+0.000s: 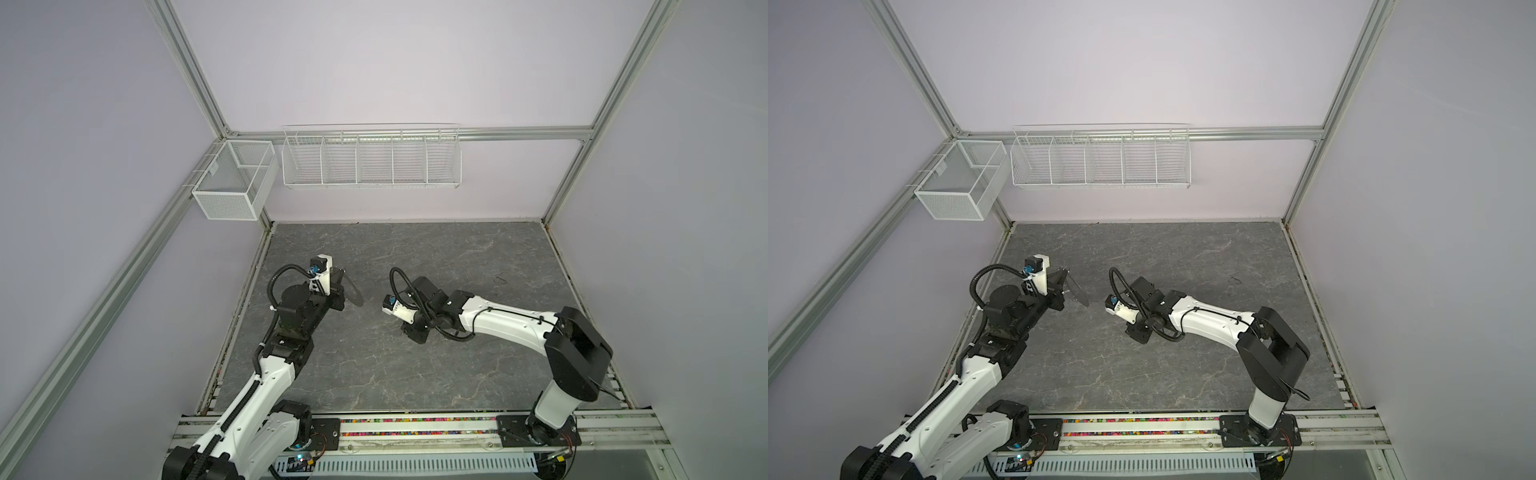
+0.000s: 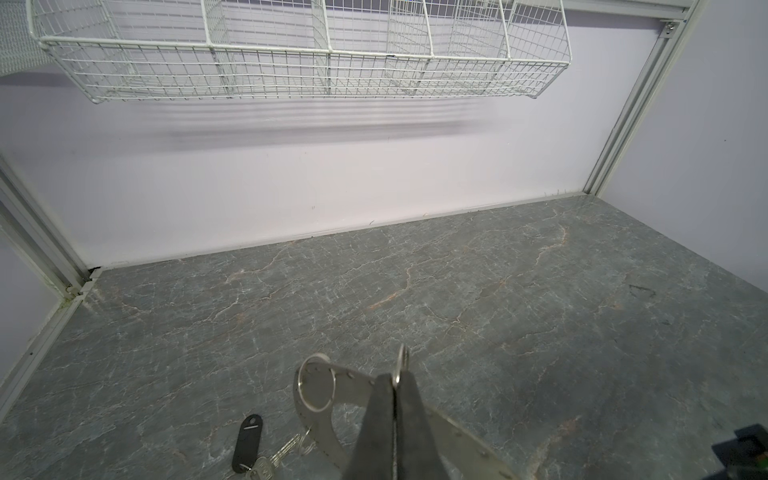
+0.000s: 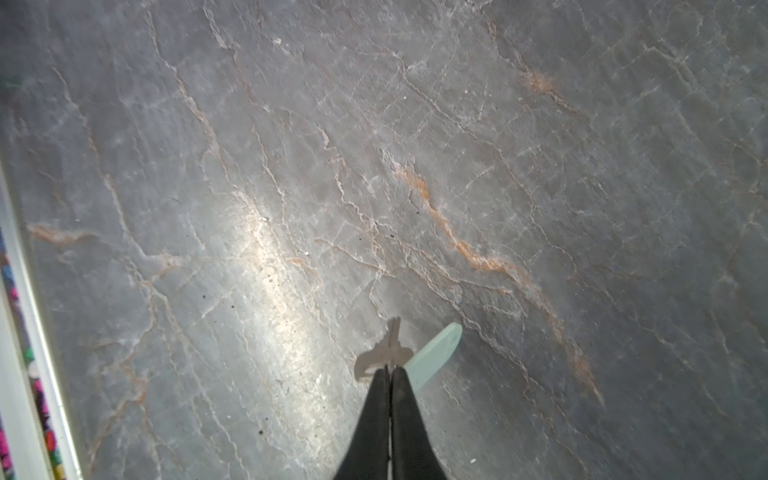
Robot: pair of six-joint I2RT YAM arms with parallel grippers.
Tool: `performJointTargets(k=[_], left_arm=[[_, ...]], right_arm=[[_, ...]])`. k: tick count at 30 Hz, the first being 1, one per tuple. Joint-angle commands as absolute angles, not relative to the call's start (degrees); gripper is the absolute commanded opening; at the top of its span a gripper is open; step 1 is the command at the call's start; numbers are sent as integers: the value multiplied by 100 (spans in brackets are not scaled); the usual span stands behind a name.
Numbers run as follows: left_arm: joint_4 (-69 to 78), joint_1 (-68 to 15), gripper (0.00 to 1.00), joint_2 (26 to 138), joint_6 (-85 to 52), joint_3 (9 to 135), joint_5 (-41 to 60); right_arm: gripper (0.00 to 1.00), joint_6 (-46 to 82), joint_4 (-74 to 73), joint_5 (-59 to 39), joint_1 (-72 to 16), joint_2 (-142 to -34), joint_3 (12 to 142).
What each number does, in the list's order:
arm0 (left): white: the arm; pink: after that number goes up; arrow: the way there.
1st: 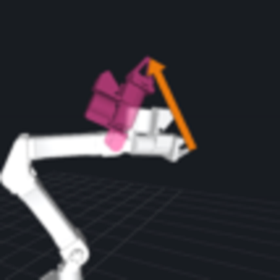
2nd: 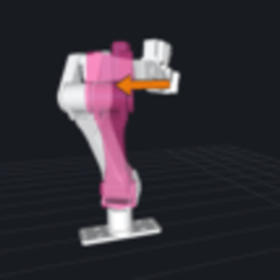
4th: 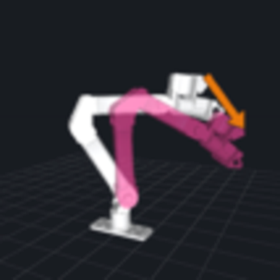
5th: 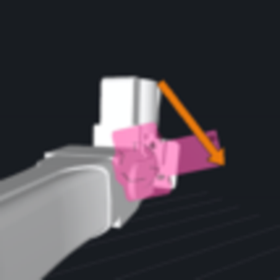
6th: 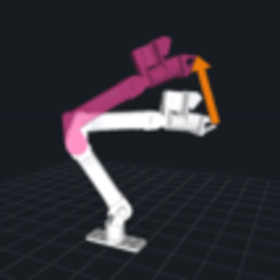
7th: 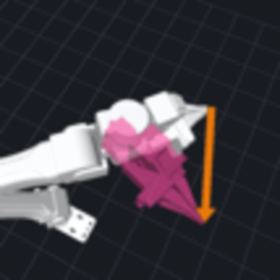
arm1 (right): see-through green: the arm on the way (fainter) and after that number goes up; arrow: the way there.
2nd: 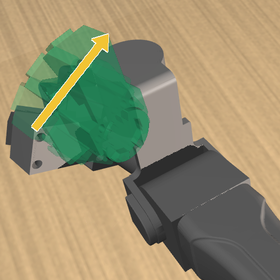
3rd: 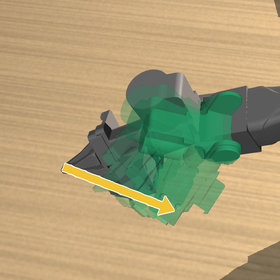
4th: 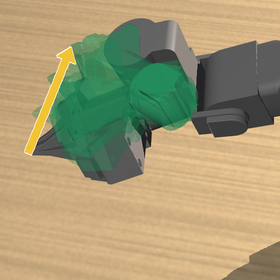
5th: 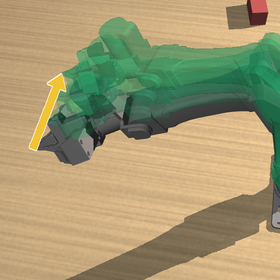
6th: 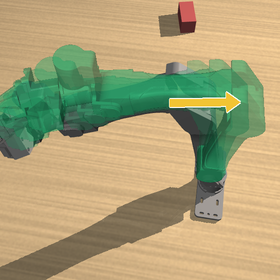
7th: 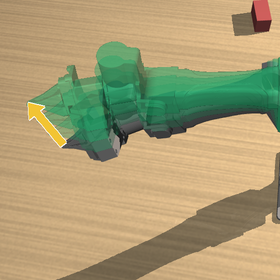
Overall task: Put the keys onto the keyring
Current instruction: 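Carry the key to the plate with right gripper while left raises plate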
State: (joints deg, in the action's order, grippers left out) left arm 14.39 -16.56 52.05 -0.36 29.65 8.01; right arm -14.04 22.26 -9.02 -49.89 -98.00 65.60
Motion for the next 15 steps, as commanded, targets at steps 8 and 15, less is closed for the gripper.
performJointTargets(k=[8,15], left_arm=[[2223,-1684,0,5181,-35,2769,1800],[2277,-1736,0,5220,-26,2760,1978]], right_arm=[[7,-738,1526,-2577,-4393,-9202,6179],[7,-1008,2029,-2365,-4306,-9191,6270]])
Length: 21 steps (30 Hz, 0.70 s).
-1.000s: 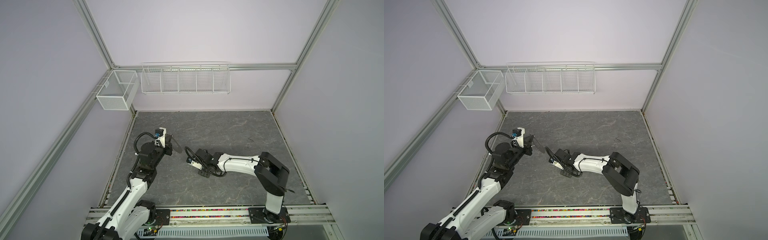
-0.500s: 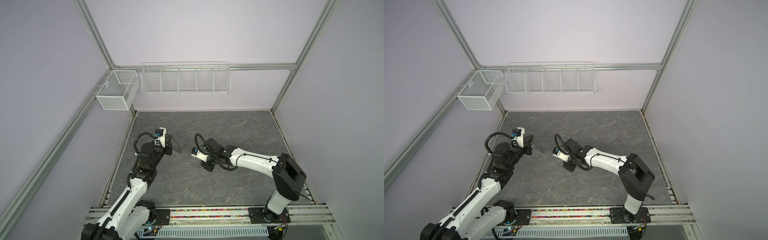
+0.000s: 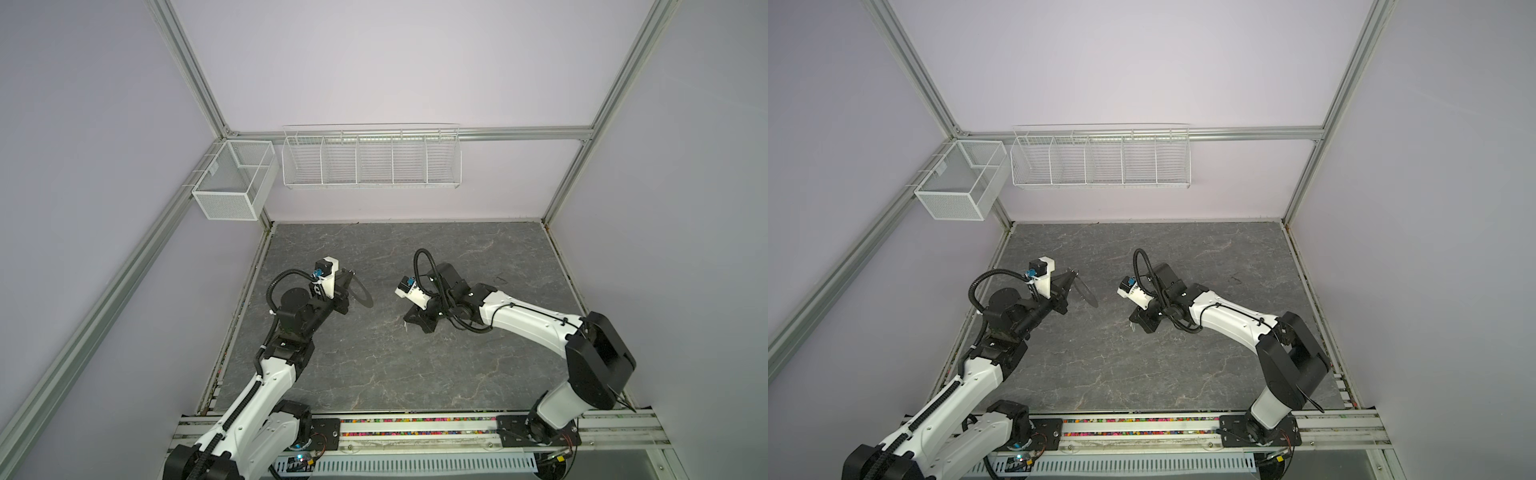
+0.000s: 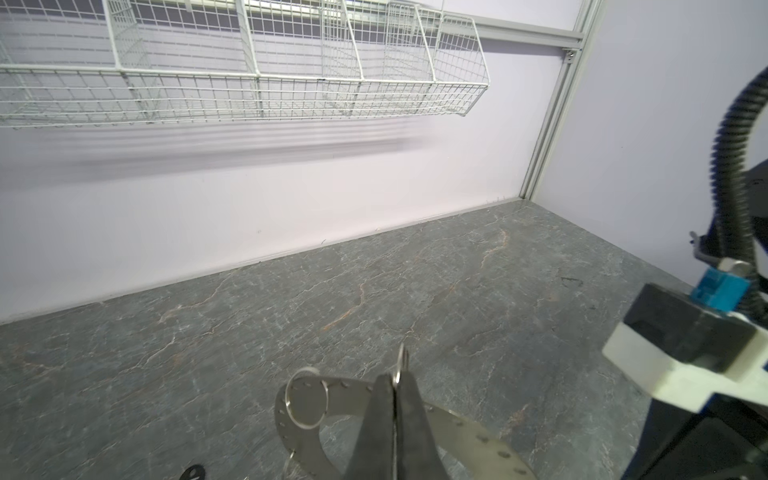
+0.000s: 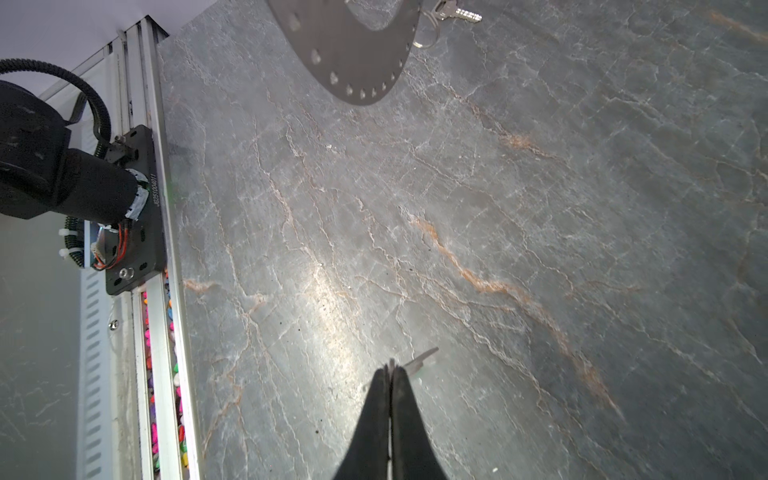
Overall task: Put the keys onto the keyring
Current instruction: 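Carry the key to the plate with right gripper while left raises plate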
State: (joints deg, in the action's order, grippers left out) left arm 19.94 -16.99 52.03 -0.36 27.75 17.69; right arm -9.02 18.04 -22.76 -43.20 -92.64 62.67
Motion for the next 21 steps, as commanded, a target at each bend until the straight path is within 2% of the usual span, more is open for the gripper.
performJointTargets(k=[1,7,13,21], left_arm=[[2276,-1746,0,5235,-22,2760,1978],[2374,-1789,0,5275,-18,2752,2099],[2882,-1924,0,5416,121,2691,3001],[3357,-2545,0,5483,1363,2549,3657]], right_arm=[[7,-1011,2038,-2336,-4303,-9168,6250],[7,-964,1940,-2064,-4299,-8974,6066],[7,-1227,1522,-2180,-4205,-8531,5749],[7,-1918,1494,-2876,-3737,-7829,5673]])
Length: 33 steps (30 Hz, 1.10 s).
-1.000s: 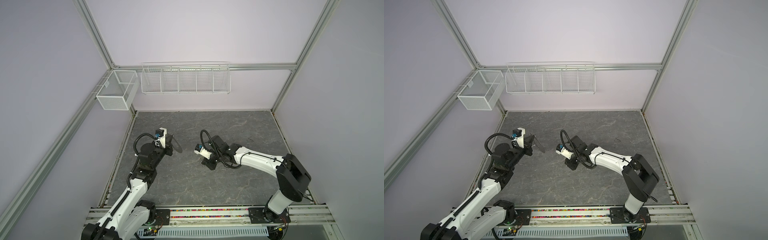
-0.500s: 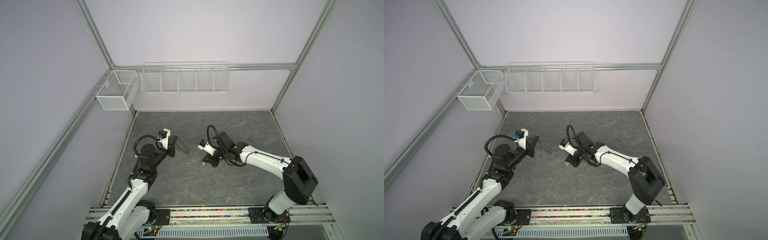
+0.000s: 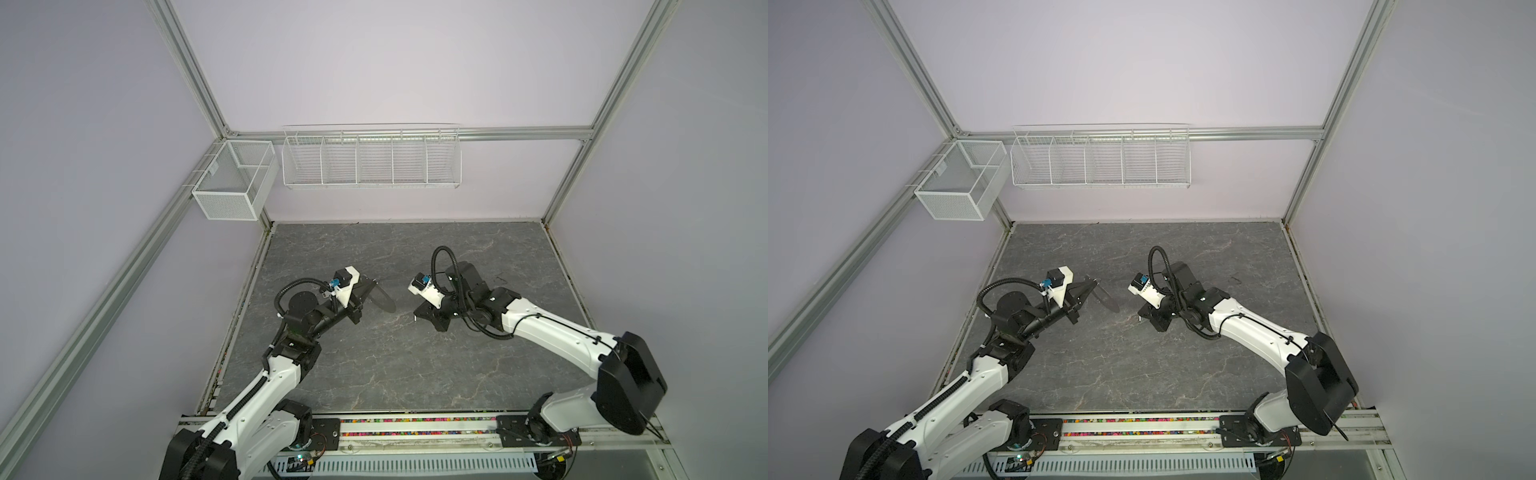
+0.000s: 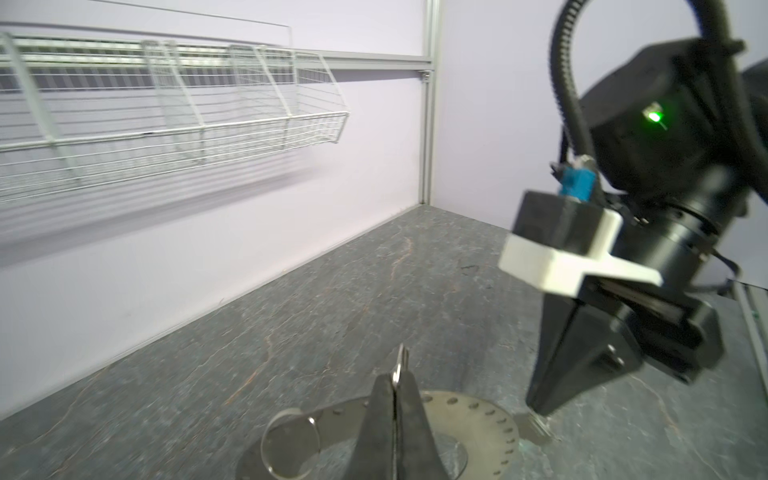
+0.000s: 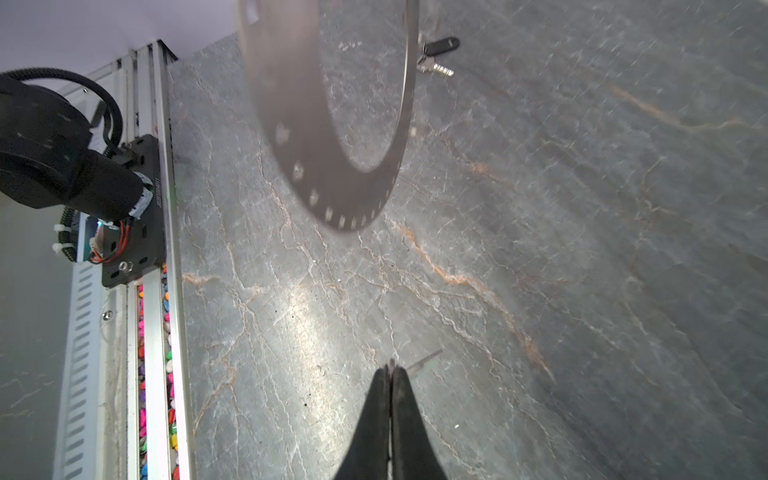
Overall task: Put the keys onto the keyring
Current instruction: 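Carry the key to the plate with right gripper while left raises plate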
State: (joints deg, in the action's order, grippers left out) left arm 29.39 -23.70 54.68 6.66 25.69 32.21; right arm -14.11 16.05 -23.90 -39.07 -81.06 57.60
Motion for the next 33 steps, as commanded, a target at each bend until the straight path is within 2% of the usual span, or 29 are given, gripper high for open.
performJointTargets(k=[1,5,13,17,33], left_arm=[[3345,-2610,0,5496,1492,2570,3688],[3227,-2855,0,5572,2040,2702,3827],[2795,-3307,0,5606,2946,2987,3427],[2883,-3485,0,5700,2997,3058,3257],[4359,-4030,0,6204,2139,2832,2773]], right_arm=[[7,-2020,1486,-2975,-3666,-7742,5646],[7,-2316,1565,-3443,-3334,-7419,5658],[7,-2833,2133,-4230,-3051,-7061,5897],[7,-2478,2203,-4680,-3014,-7162,6088],[7,-418,936,-5088,-3004,-7283,5839]])
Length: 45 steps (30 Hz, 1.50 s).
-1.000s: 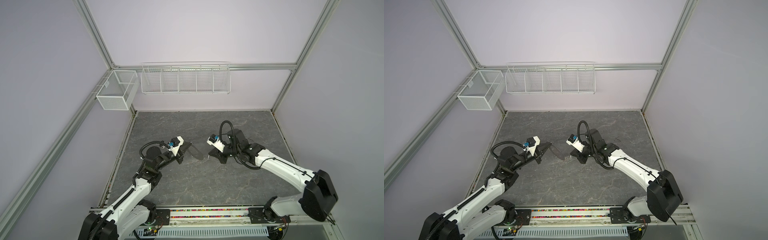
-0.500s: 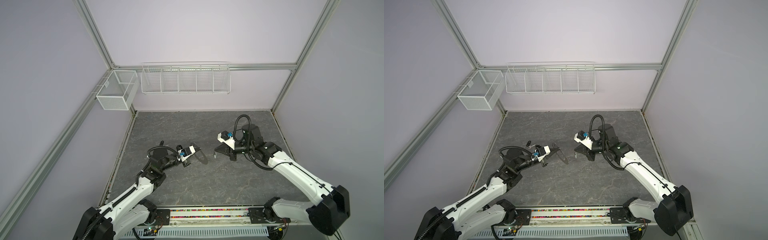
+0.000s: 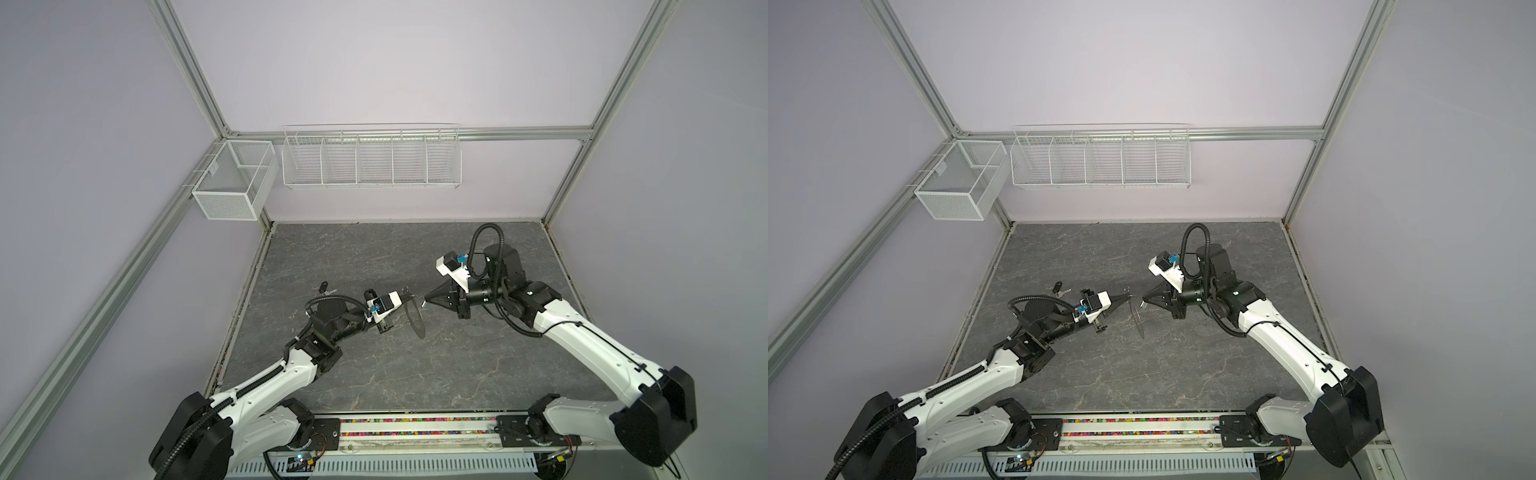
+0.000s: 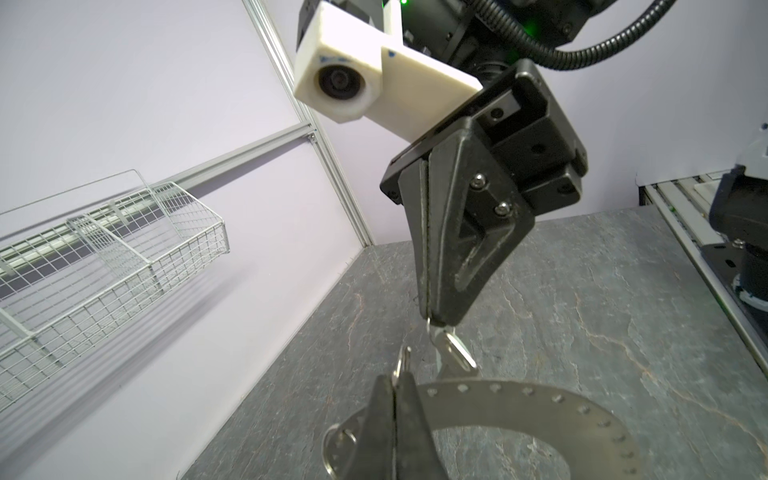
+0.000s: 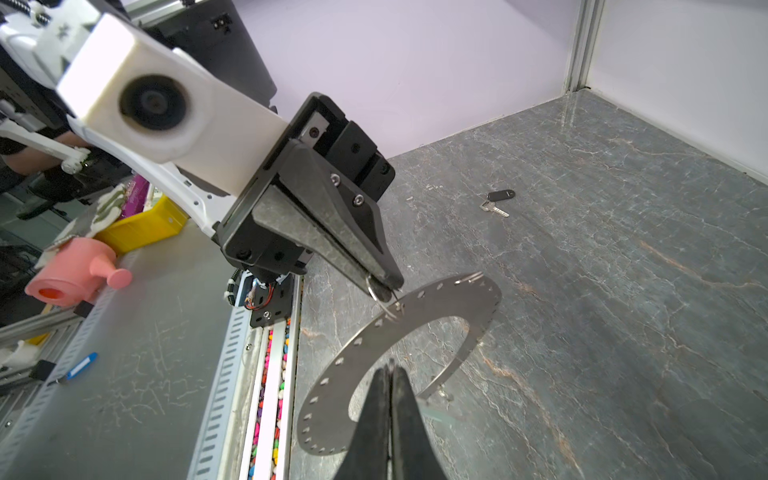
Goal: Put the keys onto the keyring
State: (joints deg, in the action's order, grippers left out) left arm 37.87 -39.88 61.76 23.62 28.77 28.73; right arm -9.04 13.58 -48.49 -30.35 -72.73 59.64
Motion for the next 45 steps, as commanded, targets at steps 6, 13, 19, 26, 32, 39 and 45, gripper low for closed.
performJointTargets(k=[6,13,19,26,32,39,45], left_arm=[[4407,-4113,0,6230,2096,2821,2721],[4440,-4173,0,6253,2052,2821,2579],[4395,-4209,0,6245,2067,2821,2449],[4244,-4276,0,6256,2122,2872,2346],[4201,-4344,0,6334,2184,2933,2368],[4280,-4386,0,6364,2241,2928,2405],[4356,-4386,0,6307,2259,2904,2445]], right_arm=[[7,-1,473,-5178,-3007,-7225,5684],[7,238,164,-5248,-3010,-7141,5555],[7,390,-61,-5203,-3008,-7018,5423],[7,432,-211,-5210,-3015,-6935,5371],[7,472,-297,-5132,-3012,-6917,5335],[7,466,-272,-4974,-3004,-6932,5296],[7,532,-290,-4857,-2981,-6960,5247]])
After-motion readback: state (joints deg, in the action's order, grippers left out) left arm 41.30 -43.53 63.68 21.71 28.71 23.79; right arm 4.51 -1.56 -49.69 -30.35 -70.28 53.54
